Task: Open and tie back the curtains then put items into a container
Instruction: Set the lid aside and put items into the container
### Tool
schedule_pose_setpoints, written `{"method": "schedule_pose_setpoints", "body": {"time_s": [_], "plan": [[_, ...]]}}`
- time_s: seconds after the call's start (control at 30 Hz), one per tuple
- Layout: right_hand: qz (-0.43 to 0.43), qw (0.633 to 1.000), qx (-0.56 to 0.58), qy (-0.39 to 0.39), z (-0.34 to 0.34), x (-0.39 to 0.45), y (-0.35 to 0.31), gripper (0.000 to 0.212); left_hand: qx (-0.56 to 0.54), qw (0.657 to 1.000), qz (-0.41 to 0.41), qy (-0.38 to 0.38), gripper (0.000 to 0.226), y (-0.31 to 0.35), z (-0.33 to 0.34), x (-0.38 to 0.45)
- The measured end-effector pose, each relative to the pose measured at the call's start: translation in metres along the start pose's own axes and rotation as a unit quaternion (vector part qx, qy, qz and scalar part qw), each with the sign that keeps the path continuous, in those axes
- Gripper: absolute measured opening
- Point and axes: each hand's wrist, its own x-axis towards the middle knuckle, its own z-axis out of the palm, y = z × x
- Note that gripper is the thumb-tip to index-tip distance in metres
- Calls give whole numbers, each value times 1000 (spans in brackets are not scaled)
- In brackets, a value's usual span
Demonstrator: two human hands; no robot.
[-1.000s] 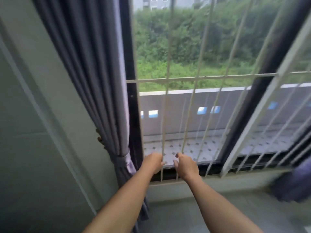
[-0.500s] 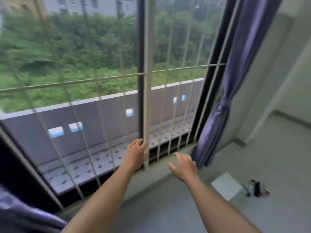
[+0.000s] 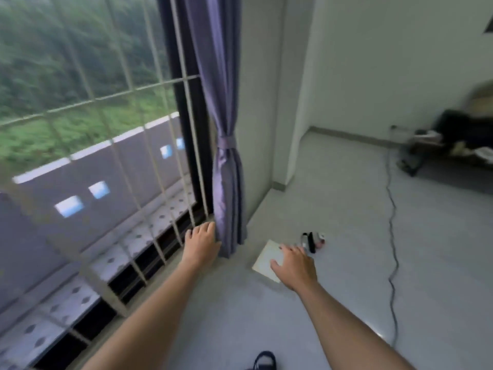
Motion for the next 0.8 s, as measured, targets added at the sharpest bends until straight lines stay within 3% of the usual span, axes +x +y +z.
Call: {"method": "schedule_pose_setpoints", "body": {"time_s": [0.33, 0.53, 0.8], "plan": [[47, 997, -19, -55, -39, 176, 150, 52, -71, 994, -12, -77, 69, 128, 100, 203], [46, 995, -14, -84, -48, 253, 199, 46, -111, 986, -56, -112, 66, 167, 140, 262], [-56, 980, -29, -189, -19, 402, 262, 41, -129, 958, -223, -123, 70, 183, 198, 304]]}}
